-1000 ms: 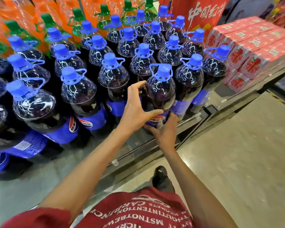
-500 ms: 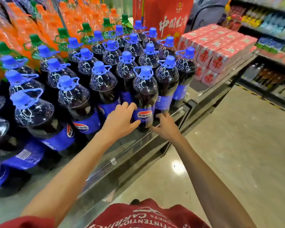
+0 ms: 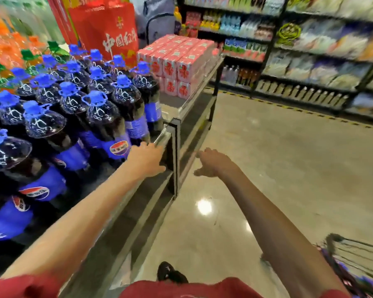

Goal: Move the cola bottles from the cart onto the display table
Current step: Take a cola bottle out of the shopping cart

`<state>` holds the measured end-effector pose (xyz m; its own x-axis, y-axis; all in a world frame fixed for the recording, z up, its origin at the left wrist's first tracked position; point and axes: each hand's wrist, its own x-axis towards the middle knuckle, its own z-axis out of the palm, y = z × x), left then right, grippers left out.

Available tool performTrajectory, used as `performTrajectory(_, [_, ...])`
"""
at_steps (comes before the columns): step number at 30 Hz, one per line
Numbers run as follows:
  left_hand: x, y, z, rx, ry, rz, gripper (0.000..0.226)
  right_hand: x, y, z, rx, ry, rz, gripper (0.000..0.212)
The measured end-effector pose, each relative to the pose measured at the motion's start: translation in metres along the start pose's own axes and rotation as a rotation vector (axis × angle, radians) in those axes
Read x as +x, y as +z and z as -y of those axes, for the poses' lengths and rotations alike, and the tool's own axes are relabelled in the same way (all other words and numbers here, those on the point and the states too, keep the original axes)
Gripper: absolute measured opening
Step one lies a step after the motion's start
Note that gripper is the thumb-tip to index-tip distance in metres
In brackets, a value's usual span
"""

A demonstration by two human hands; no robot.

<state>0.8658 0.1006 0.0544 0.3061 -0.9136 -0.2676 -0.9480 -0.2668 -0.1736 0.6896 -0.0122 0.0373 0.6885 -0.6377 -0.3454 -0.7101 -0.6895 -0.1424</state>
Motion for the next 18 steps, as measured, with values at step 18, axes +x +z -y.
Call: performTrajectory(18, [-0.071, -0.039, -0.274, 0.166, 0.558, -0.096, 0.061, -0.272, 0.081, -0.143, 0.133, 0.575, -0.057, 0.066])
